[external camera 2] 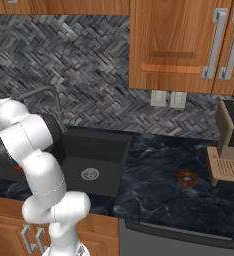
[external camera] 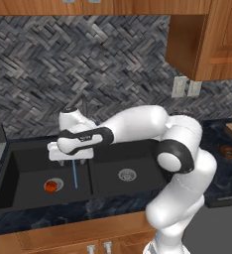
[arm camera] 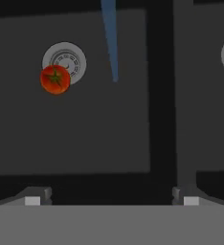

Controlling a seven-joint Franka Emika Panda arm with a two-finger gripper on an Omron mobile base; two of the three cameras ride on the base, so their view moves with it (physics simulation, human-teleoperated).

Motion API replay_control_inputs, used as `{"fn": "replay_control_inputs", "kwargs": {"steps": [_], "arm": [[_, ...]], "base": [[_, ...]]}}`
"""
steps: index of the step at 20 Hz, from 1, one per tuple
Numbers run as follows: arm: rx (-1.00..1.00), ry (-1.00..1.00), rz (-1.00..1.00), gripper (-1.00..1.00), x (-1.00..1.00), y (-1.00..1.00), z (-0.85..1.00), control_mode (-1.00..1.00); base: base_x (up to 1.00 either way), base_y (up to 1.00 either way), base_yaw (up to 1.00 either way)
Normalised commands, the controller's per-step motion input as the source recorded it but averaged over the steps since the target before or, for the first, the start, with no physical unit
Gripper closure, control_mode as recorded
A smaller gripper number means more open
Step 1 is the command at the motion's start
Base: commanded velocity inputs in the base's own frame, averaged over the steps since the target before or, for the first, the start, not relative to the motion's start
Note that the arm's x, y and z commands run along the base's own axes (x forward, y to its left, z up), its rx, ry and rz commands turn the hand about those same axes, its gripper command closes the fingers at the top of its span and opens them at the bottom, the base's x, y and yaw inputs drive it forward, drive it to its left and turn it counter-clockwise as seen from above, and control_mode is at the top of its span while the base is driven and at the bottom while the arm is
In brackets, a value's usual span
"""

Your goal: Turn on the sink faucet. Then move the tomato from the counter to the sink. Turn off the sink. Move the vegetable from the sink to the pot next to the stove. Finally move the pot to the front left burner.

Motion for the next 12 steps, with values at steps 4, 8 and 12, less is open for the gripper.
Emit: {"fn": "replay_control_inputs", "kwargs": {"steps": [4,8,12], "arm": [[0.08,-0.02,-0.04,-1.0,-0.03,-0.94,0.27,-1.0],[0.08,-0.05,-0.01,-1.0,0.0,-0.9,0.25,-1.0],[0.08,-0.04,0.0,-1.0,0.01,-0.84,0.23,-1.0]], "base": [[0.0,0.0,0.0],[0.0,0.0,0.0],[0.0,0.0,0.0]]}}
